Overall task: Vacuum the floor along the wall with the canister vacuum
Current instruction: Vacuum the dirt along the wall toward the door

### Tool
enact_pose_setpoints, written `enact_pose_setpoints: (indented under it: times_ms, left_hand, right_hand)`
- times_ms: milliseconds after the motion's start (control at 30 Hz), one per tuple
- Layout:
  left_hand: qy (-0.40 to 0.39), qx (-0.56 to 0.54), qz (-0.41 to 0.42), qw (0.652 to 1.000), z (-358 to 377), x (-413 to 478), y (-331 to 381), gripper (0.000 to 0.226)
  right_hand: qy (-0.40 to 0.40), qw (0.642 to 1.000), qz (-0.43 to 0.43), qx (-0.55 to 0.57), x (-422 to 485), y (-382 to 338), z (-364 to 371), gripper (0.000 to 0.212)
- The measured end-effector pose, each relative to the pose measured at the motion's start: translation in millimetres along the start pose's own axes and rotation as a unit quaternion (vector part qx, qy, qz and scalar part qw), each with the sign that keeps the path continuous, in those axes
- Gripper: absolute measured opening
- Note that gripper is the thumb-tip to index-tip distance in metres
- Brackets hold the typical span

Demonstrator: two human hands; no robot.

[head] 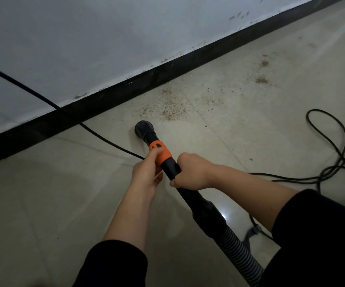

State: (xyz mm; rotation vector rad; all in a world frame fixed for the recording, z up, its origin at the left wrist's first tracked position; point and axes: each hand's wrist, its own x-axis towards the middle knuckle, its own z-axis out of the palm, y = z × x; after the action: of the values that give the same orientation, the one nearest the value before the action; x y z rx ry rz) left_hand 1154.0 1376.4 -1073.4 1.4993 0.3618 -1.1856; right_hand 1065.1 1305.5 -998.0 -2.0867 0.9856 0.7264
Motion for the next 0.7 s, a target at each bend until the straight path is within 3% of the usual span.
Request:
enact_pose_setpoints:
  times_ms: [333, 700]
  left_hand:
    - [-0.012, 0.016, 0.002, 1.000, -18, -11, -15, 0.027]
    - [-0.064, 0.044, -0.031, 0.996, 7, -22, -18, 0.025]
  right_hand:
    - [-0.069, 0.997, 0.014, -0.021, -8, -8, -2, 0.028]
    - [-0.075, 0.994, 0.073, 0.006, -19, 14, -14, 0.023]
